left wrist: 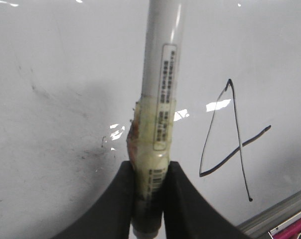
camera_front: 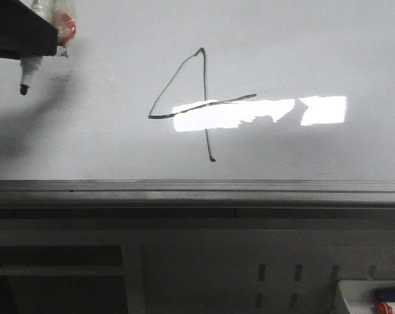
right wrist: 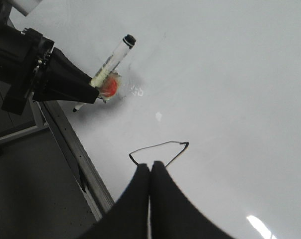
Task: Write number 4 on whiteboard
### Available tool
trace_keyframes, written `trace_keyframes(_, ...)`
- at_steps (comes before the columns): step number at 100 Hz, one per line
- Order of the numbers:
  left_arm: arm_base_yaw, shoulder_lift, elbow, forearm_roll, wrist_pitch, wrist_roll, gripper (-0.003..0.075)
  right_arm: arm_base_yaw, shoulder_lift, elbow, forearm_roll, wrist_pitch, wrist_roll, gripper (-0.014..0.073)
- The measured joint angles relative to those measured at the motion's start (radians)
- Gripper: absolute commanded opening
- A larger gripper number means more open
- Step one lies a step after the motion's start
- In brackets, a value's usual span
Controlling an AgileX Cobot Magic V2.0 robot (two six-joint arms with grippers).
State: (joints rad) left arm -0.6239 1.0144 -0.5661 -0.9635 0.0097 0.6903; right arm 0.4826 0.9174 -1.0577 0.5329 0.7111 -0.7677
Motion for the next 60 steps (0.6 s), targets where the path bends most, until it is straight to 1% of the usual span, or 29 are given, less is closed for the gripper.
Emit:
trace_keyframes(15,-0.067,0.058,0.0,-0.016,-0.057,-0.002,-0.002,0.0,0.0,0.059,0.024,-0.061,0.0,-0.0063)
trace_keyframes(29,-0.119,0.101,0.002,-0.044,-0.152,-0.002,-0.002,0.0,0.0,0.078,0.039,-0.08,0.002,-0.0063)
trace_keyframes(41,-0.132,0.13,0.002,-0.073,-0.224,-0.002,-0.002,0.0,0.0,0.081,0.042,-0.082,0.002,-0.0063)
trace_keyframes(60,-0.135,0.179,0.002,-0.093,-0.236,-0.002,-0.002,0.0,0.0,0.081,0.047,-0.084,0.002,-0.0064)
